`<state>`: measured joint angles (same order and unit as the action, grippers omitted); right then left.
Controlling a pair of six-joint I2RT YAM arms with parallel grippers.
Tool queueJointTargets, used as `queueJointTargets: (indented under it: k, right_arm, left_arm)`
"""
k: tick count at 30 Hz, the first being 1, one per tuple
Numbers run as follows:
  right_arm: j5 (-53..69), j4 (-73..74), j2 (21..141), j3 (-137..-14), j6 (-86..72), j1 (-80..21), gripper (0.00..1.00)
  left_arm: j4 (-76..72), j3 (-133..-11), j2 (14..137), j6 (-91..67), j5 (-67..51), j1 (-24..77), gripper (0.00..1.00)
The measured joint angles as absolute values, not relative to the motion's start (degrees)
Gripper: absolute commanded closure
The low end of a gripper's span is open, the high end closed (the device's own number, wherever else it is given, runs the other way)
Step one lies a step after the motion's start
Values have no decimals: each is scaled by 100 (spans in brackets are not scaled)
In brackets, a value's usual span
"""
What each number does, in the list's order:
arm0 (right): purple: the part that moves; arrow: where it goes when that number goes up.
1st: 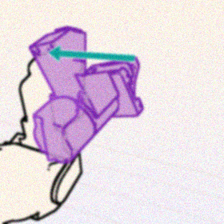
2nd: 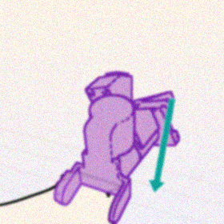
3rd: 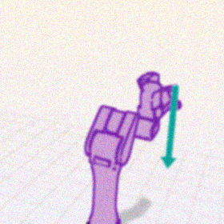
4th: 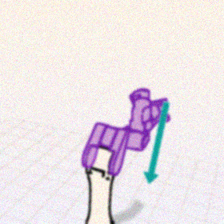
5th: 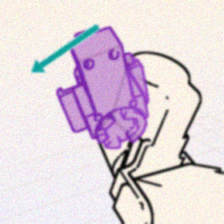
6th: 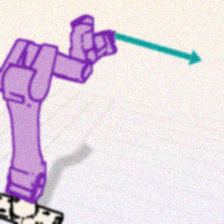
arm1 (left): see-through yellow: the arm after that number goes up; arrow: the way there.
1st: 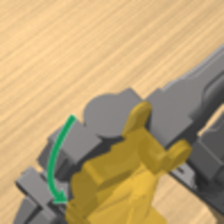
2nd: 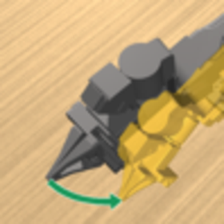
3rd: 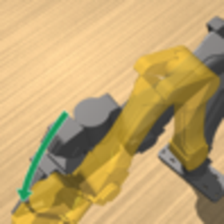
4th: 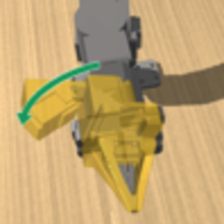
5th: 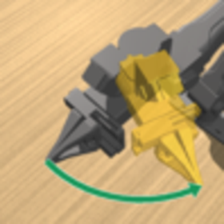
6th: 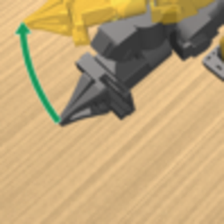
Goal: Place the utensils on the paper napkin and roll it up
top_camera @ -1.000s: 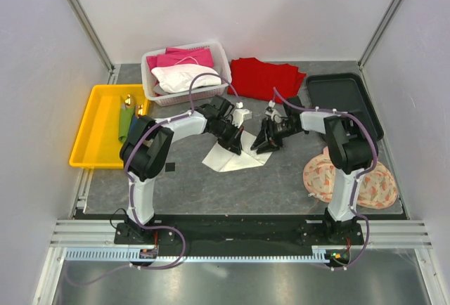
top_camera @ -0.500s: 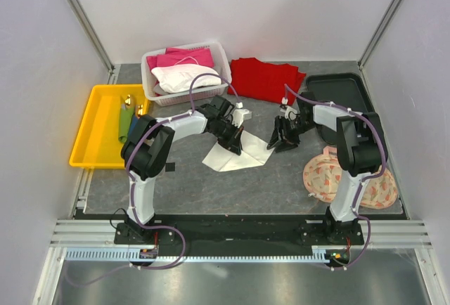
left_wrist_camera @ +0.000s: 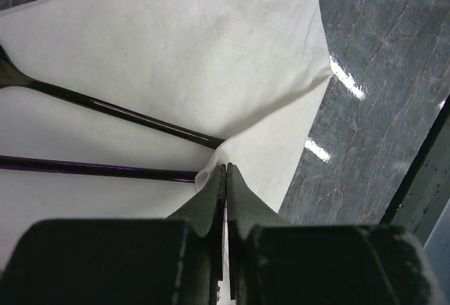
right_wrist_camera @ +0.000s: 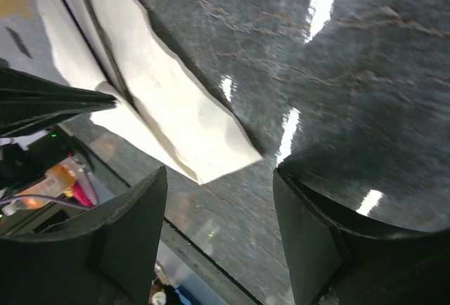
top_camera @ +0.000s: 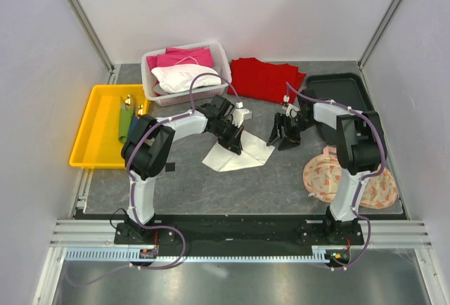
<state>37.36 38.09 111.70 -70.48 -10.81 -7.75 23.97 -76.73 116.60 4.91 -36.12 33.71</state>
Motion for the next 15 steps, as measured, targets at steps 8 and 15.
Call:
queueJointTargets:
  k: [8,15]
  right_arm:
    - [4451,3514,11493,-7142,-1406,-952,34]
    - [4860,3076,11570,-7008,-1597,-1041,42]
  left_arm:
    - [2405,-7679,11664,491,-3612,3354,96]
    - [2421,-7679,11664,491,-3612,3347,96]
